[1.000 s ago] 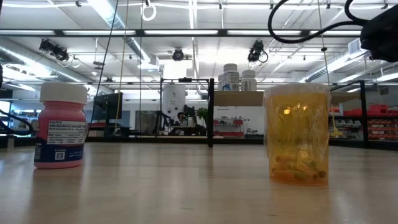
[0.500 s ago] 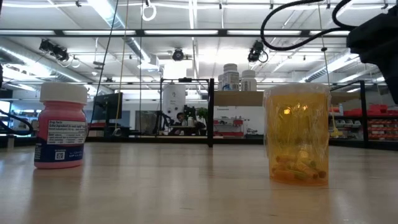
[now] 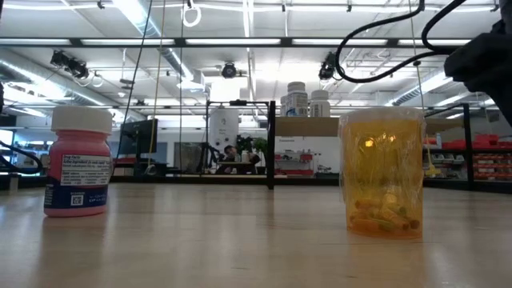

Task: Pick and place medicine bottles onto shelf by color
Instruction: Put the top orange medicine bottle on the shelf

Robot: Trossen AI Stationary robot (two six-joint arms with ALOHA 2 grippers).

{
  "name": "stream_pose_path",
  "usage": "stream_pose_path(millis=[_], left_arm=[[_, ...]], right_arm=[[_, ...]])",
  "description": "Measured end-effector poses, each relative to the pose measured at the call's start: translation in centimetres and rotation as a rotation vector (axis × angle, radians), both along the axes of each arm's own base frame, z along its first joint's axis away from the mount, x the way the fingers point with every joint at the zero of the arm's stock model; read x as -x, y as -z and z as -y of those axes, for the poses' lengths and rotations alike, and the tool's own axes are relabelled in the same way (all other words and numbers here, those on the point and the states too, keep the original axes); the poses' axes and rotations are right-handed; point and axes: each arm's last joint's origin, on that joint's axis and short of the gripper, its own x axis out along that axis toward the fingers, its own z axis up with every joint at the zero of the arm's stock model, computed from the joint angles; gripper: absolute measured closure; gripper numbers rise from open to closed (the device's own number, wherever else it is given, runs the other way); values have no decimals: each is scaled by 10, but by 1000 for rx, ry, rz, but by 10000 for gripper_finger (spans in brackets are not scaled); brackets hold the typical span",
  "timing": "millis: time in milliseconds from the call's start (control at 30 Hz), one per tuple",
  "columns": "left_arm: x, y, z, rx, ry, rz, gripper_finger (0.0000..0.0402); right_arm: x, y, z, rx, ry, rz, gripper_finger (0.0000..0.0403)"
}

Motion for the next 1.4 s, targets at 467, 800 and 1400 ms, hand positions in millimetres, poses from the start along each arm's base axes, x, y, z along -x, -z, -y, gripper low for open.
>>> stream_pose_path(millis=[467,800,1400], left_arm=[[0,0,0,-20,18,-2,170],[0,0,0,-21,19,-2,170],[0,1,0,-36,34,-5,170]], right_arm=[[-1,0,-2,-35,85,-6,79],[-2,0,-2,-42,92,-4,103],[-3,3,-3,-37,148,-25,104]])
